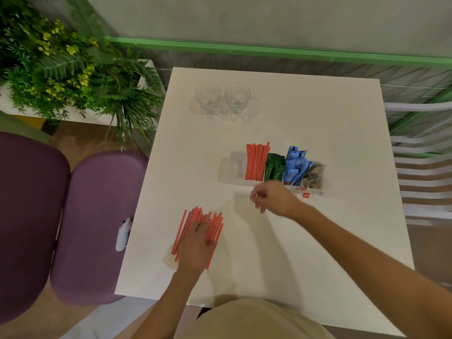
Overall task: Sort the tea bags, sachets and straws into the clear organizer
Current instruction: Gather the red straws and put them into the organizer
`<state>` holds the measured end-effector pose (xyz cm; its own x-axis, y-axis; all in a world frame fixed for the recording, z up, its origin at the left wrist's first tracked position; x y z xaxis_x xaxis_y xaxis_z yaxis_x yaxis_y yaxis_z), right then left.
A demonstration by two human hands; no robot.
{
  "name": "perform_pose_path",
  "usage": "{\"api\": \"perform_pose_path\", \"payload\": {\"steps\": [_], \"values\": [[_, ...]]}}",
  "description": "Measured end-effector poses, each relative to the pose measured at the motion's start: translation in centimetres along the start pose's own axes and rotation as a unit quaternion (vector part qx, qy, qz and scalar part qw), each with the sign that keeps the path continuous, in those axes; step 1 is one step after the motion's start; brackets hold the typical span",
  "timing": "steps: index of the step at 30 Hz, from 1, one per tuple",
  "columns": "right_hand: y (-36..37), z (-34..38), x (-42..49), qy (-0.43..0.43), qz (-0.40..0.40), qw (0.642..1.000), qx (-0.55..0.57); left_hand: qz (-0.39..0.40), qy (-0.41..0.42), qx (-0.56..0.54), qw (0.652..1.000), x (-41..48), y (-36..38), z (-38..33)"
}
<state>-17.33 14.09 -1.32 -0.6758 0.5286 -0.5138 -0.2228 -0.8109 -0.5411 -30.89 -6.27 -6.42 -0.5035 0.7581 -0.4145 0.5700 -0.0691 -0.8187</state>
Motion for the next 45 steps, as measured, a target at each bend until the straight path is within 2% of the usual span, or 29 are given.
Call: {"api": "perform_pose_path", "payload": {"steps": [7, 11, 22, 31, 45], "values": [[8.8, -5.7, -4.1, 0.094, 0.079, 0.99, 0.066, 0.008, -0.017, 0.043, 0.999, -0.6, 0.6, -0.8], [11.1, -7.2, -5.6, 0.115, 0.092, 0.986, 0.079, 0.007, -0.011, 0.053, 0.999, -0.7, 1.0, -0.8], [11.3, -7.3, -5.7, 0.125, 0.092, 0.985, 0.073, -0.017, 0.007, 0.024, 1.0, -0.8, 0.6, -1.2], [11.3, -7.6, -5.8, 0.13, 0.086, 0.983, 0.092, 0.004, -0.013, 0.039, 0.999, -0.8, 0.9, -1.3], [10.7, -7.1, -4.9, 0.131, 0.086, 0.98, 0.125, 0.041, -0.079, -0.117, 0.989, 0.0, 1.0, 0.3]]}}
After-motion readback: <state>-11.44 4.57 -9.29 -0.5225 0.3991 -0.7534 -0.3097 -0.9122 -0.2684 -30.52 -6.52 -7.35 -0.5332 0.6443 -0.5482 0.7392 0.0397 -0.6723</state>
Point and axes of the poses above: each hand's wrist, its own x-axis towards the middle knuckle, its own y-axis out of the palm, z = x × y, the point moved 8 cm from there along x, towards the middle knuckle
